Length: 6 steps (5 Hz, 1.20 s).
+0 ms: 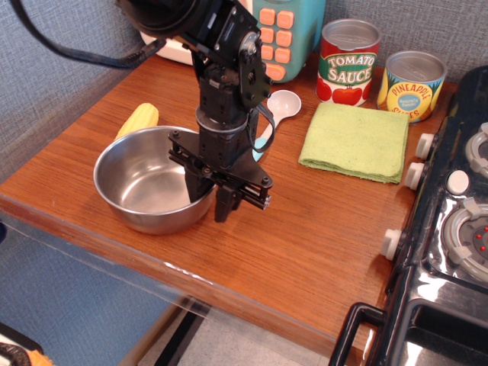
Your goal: Pick up the pot and put it to the left of bottom part of the stove.
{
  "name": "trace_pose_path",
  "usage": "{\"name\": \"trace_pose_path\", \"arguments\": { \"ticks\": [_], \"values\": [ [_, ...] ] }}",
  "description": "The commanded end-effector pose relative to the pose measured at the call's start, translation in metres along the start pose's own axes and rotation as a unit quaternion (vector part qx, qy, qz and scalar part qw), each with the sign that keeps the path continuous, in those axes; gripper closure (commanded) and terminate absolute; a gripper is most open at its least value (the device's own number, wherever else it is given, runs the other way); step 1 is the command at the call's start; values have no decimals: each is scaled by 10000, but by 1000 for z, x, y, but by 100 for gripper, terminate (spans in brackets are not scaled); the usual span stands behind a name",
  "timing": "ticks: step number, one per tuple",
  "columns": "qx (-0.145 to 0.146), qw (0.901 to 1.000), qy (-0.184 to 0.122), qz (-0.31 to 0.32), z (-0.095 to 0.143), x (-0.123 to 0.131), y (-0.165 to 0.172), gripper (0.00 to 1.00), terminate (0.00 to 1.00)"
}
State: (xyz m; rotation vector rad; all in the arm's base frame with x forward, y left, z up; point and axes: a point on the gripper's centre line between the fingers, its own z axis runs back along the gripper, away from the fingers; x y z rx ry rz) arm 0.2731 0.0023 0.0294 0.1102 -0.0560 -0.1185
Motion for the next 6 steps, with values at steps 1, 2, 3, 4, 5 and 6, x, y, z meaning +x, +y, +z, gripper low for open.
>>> {"name": "trace_pose_path", "arguments": {
  "ticks": [1, 2, 3, 4, 5, 6],
  "values": [
    [-73, 9996, -237, -123, 30, 9, 2, 100, 0],
    [-173, 9948, -896, -461, 80, 19, -13, 100, 0],
    [-490, 9831, -1331, -1156, 111, 30, -57, 100, 0],
    [-608, 9731, -1190, -1875, 104, 26, -107, 100, 0],
    [-676, 9718, -868, -2084, 82, 6, -125, 100, 0],
    [-405, 9801, -421, -1899, 60, -8, -121, 100, 0]
  ]
}}
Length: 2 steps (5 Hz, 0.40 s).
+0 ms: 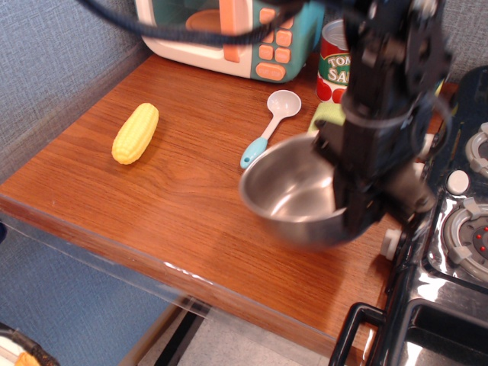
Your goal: Pick up the pot and put it to the left of bottom part of the stove.
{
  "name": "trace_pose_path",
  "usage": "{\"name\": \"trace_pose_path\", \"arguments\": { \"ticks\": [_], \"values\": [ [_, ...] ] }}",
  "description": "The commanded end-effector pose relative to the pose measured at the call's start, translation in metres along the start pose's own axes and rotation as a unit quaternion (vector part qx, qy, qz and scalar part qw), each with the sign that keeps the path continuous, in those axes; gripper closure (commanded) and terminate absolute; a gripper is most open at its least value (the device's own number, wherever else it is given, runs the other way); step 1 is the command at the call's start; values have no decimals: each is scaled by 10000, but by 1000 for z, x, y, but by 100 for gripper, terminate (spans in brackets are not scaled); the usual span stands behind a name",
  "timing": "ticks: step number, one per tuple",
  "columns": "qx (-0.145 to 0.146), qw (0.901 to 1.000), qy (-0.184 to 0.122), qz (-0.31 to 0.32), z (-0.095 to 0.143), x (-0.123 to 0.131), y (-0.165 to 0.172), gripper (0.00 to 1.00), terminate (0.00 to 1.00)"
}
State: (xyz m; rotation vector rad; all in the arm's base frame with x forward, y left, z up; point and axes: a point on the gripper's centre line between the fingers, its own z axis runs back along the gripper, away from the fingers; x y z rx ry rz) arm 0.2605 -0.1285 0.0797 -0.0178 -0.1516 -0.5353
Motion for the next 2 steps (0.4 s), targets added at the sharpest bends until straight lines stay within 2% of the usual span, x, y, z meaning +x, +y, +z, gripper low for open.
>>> {"name": "trace_pose_path", "arguments": {
  "ticks": [1, 2],
  "values": [
    [229, 9982, 439, 349, -9, -24, 2, 100, 0],
    [205, 9977, 462, 451, -14, -28, 6, 100, 0]
  ]
}}
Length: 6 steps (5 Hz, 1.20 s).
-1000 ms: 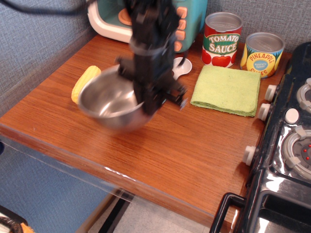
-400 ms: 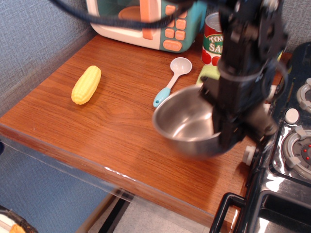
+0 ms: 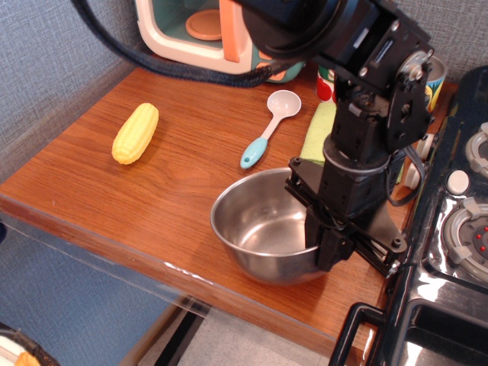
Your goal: Pick up the pot and put it to the left of bottom part of the stove.
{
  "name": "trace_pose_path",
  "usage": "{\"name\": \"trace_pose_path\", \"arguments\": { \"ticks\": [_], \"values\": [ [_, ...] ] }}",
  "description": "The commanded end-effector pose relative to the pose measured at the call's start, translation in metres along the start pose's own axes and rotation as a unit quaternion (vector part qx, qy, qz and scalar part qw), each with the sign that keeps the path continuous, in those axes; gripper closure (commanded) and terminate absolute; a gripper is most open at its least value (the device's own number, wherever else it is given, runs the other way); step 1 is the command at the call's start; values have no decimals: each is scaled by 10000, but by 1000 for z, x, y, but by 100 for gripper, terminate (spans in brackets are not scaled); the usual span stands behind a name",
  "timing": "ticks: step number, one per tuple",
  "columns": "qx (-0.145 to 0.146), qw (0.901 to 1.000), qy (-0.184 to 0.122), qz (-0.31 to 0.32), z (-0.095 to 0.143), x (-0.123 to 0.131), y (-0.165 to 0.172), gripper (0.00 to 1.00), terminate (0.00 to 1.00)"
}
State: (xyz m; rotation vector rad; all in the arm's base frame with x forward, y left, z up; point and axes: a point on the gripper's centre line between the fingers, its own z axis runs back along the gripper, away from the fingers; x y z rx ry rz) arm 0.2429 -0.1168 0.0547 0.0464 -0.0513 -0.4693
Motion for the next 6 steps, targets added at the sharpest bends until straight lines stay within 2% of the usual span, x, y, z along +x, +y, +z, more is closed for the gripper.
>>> {"name": "trace_pose_path", "arguments": {
  "ticks": [1, 2, 3, 4, 5, 6],
  "values": [
    [-84, 9998, -98, 147, 5, -4, 7, 0, 0],
    [-177, 9992, -340, 101, 17, 0, 1, 0, 0],
    [-180, 9953, -947, 89, 52, 11, -5, 0, 0],
    [-109, 9900, -1370, 313, 82, 17, 2, 0, 0],
    [-179, 9903, -1268, 545, 80, 22, 13, 0, 0],
    [-116, 9917, -996, 811, 73, 22, 16, 0, 0]
  ]
}}
